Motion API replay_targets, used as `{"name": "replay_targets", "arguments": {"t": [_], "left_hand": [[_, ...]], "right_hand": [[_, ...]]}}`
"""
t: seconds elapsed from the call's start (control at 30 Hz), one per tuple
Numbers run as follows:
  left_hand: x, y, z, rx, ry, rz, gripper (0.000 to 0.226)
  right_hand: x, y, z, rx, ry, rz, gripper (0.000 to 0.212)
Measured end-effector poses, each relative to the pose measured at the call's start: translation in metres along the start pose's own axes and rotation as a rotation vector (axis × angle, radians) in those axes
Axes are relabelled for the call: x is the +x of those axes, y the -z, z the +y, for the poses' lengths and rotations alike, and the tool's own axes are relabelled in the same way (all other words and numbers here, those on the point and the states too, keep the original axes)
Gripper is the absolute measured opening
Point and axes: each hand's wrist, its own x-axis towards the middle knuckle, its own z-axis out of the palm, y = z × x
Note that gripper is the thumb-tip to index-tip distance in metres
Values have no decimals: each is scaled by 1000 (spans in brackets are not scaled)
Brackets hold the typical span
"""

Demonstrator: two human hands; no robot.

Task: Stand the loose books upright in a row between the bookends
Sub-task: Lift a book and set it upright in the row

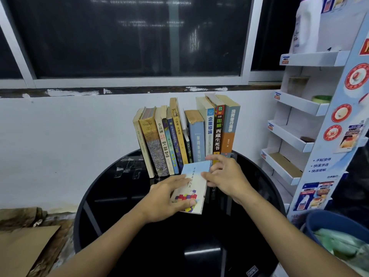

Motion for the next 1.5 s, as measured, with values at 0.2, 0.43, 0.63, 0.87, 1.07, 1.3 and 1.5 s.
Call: {"name": "replay_targets", "arguments": {"t": [0.2, 0.43, 0.63, 0.87, 1.07, 1.3, 1.5], "left_hand": [[24, 42, 20, 97, -128, 310, 59], [68, 108, 46, 291, -228, 612, 45], [96, 137, 56, 568, -21, 564, 53], [103, 144, 51, 575, 66, 513, 41], [99, 145, 44, 547, 77, 543, 36], [99, 141, 37, 531, 91, 616, 24], [97, 139, 28, 521, 85, 631, 24]], "right_hand": [[-10, 12, -33, -200, 246, 127, 48], [-14, 22, -72, -365, 458, 237, 52], [-9, 26, -99, -385, 515, 269, 50], [1, 24, -117, -365, 610, 304, 49], [10, 14, -131, -331, 673, 354, 48], [30, -8, -142, -339, 740, 395, 47], [45, -24, -150, -357, 776, 387, 46]]}}
